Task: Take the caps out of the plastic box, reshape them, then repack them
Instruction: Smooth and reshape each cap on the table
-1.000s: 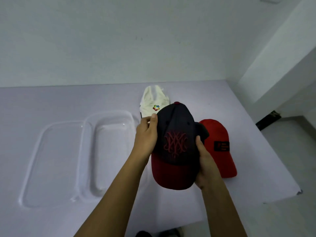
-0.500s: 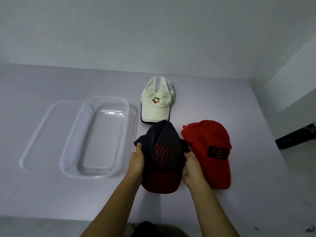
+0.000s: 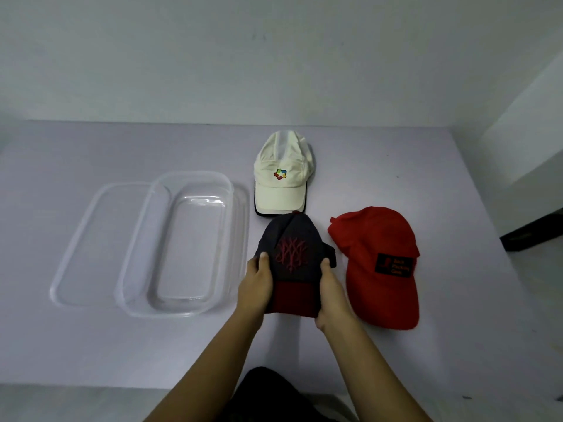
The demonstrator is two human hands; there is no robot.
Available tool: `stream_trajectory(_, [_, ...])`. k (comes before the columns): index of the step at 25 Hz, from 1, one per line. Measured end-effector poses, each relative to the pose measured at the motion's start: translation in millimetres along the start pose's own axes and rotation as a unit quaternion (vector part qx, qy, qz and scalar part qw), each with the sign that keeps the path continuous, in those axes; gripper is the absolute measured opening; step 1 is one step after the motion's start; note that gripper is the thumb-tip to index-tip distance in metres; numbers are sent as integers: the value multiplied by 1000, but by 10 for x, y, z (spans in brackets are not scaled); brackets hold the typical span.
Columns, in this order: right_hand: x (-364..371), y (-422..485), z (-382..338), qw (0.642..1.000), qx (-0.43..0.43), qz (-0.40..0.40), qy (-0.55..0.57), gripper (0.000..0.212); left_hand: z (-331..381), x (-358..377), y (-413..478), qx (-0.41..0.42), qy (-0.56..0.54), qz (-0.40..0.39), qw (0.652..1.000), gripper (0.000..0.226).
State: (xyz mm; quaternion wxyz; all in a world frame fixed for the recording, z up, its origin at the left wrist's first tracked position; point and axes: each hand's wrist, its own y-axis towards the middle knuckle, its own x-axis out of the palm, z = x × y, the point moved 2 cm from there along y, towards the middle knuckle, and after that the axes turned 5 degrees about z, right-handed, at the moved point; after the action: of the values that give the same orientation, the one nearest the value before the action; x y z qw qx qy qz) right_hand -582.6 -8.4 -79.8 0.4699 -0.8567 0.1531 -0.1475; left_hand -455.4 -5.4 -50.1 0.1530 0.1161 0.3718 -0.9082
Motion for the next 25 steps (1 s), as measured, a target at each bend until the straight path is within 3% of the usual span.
stream_trajectory(2, [78,-16,37,1000,18,-2,-12,56,62,46,-26,-4,-14,-18,1000,53])
stream_trajectory(6, [196,-131,-17,1000,18,-17,8,54,-38,139,-1,-90,-161,-73,980,57])
stream_trajectory(9, [155,-178,-220,998,-17,18,-64,53,-75,49,63,-101,-171,-70,978,56])
stream_trajectory(14, [57,-227,-338,988,-96,3,-122,53,81,-48,49,-182,-249,-113,945,57])
stream_trajectory(18, [41,-284,-336,1000,9,-12,-27,54,190,-75,-7,-209,-258,-103,938,40])
stream_trajectory(20, [58,-346,-316,997,50,-43,-36,45,218,-57,-81,-233,-242,-108,935,31])
stream_trajectory(25, [11,-338,-314,999,37,-37,-4,38,247,-127,-127,-250,-227,-117,934,38])
